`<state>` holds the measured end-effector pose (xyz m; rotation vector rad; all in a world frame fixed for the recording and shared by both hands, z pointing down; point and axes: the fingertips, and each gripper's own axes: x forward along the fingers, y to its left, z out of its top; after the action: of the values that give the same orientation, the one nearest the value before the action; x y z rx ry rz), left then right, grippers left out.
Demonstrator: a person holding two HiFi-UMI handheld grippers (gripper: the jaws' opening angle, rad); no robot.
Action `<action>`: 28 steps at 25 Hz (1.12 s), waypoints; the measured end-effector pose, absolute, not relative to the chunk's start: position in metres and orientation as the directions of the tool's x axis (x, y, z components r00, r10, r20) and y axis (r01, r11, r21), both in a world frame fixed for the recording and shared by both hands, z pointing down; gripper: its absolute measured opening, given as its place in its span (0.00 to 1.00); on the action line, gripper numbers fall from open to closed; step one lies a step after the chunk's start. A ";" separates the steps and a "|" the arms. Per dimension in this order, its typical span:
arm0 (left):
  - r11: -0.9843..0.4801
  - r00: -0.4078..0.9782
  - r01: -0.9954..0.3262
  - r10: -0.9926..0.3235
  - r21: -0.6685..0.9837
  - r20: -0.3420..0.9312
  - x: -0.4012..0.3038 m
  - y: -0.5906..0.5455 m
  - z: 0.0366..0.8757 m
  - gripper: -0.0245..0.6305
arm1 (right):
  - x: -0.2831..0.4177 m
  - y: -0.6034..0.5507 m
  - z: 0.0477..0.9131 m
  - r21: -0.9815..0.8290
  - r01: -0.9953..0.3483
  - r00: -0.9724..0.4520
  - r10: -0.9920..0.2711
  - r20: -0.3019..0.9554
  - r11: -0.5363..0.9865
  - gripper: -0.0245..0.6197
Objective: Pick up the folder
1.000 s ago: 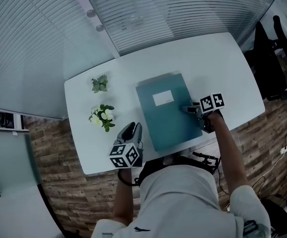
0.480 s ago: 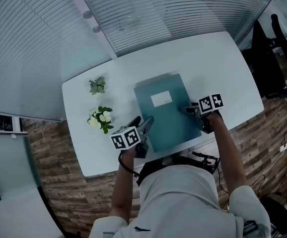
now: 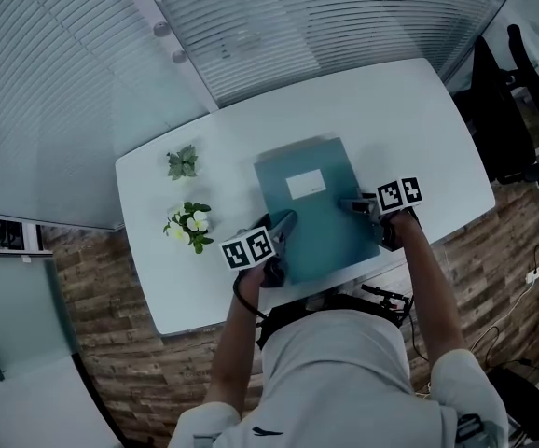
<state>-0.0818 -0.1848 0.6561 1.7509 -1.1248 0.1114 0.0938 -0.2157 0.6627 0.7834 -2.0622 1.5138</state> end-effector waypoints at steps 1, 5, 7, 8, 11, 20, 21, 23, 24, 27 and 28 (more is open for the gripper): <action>-0.055 0.558 -0.724 -0.632 0.687 0.538 -0.082 -0.185 0.656 0.61 | 0.094 -0.216 0.663 -0.694 -0.681 -0.732 -0.173 0.659 0.234 0.60; 0.007 0.541 -0.687 -0.662 0.727 0.519 -0.085 -0.187 0.656 0.61 | 0.093 -0.215 0.661 -0.698 -0.671 -0.741 -0.191 0.644 0.251 0.60; 0.058 0.529 -0.642 -0.687 0.764 0.497 -0.088 -0.189 0.655 0.62 | 0.093 -0.214 0.658 -0.705 -0.654 -0.756 -0.224 0.615 0.275 0.60; 0.071 0.527 -0.627 -0.694 0.775 0.490 -0.089 -0.189 0.654 0.61 | 0.093 -0.212 0.657 -0.706 -0.645 -0.764 -0.243 0.597 0.293 0.60; 0.078 0.549 -0.583 -0.696 0.809 0.463 -0.090 -0.187 0.653 0.61 | 0.094 -0.210 0.654 -0.709 -0.625 -0.779 -0.307 0.547 0.325 0.60; 0.027 0.687 -0.181 -0.711 0.983 0.146 -0.094 -0.179 0.627 0.49 | 0.095 -0.210 0.648 -0.771 -0.553 -0.829 -0.303 0.470 0.316 0.62; 0.000 0.697 -0.137 -0.711 0.991 0.096 -0.093 -0.180 0.618 0.49 | 0.094 -0.210 0.646 -0.788 -0.533 -0.841 -0.299 0.452 0.308 0.62; -0.042 0.708 -0.058 -0.706 0.997 0.011 -0.088 -0.182 0.601 0.51 | 0.091 -0.207 0.643 -0.822 -0.494 -0.861 -0.291 0.417 0.285 0.63; -0.051 0.711 -0.039 -0.703 0.998 -0.008 -0.087 -0.183 0.597 0.52 | 0.090 -0.206 0.642 -0.833 -0.481 -0.867 -0.291 0.405 0.274 0.63; -0.067 0.760 -0.120 -0.648 0.991 0.048 -0.075 -0.179 0.603 0.54 | 0.087 -0.203 0.643 -0.836 -0.475 -0.871 -0.282 0.402 0.276 0.63; -0.086 0.789 -0.189 -0.607 0.978 0.099 -0.065 -0.175 0.610 0.56 | 0.085 -0.201 0.644 -0.828 -0.481 -0.870 -0.272 0.411 0.289 0.64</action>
<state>-0.0654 -0.1749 0.6096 1.6514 -0.6392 -0.3898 0.0853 -0.2010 0.6437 0.7003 -2.3627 1.6226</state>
